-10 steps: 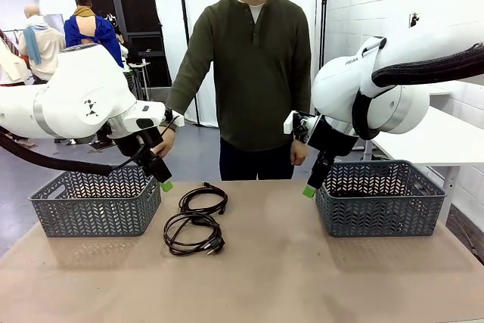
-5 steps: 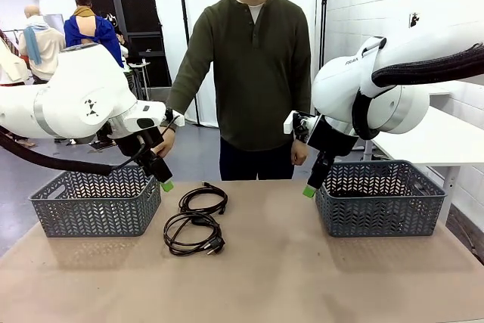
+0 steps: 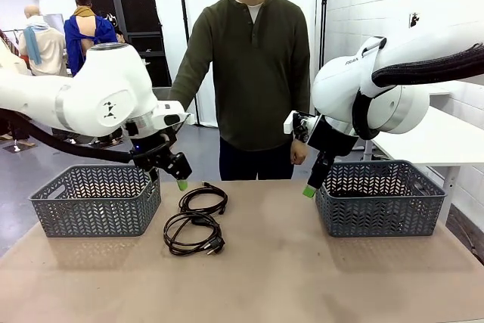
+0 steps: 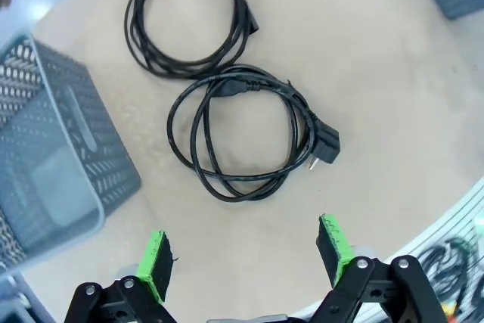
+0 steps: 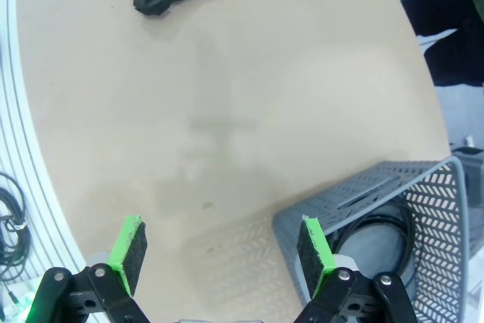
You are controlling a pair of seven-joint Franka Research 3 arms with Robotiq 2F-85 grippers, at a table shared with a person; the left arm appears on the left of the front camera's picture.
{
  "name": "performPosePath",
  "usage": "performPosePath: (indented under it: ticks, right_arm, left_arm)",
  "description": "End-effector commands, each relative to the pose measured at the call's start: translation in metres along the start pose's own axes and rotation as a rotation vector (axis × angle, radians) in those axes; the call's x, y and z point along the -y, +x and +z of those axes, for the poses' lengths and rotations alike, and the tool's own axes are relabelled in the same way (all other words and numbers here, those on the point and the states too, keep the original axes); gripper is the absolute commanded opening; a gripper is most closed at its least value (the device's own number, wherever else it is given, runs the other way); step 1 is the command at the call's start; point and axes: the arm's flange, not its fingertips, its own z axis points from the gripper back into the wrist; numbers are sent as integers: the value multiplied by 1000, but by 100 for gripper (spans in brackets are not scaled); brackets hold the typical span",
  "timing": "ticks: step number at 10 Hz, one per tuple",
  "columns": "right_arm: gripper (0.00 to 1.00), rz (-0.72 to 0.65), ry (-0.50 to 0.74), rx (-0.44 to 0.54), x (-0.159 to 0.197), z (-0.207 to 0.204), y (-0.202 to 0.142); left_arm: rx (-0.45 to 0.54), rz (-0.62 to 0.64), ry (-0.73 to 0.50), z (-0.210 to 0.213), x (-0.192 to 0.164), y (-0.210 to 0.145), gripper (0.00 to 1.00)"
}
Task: Organize the cables according to human instructions.
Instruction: Pick up a bundle of cables and place it in the basket indicated by the human.
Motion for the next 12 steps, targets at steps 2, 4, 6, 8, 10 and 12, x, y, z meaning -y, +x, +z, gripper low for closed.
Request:
performPosePath:
  ticks: [2, 4, 6, 8, 10, 12]
  right_arm:
    - [100, -4, -5, 4, 1, 0, -1]
    - [100, -4, -5, 4, 1, 0, -1]
    - [100, -4, -5, 4, 1, 0, -1]
    - [100, -4, -5, 4, 1, 0, -1]
    - [100, -4, -5, 4, 1, 0, -1]
    - [100, -4, -5, 4, 1, 0, -1]
  left_arm:
    - [-132, 218, -92, -16, 14, 27, 100]
    - [-160, 301, -134, -31, 17, 33, 100]
    - [-175, 338, -128, -47, 29, 34, 100]
    - [-170, 282, -126, -39, 16, 28, 100]
    - [-170, 282, -126, -39, 16, 28, 100]
    - [-170, 282, -126, -39, 16, 28, 100]
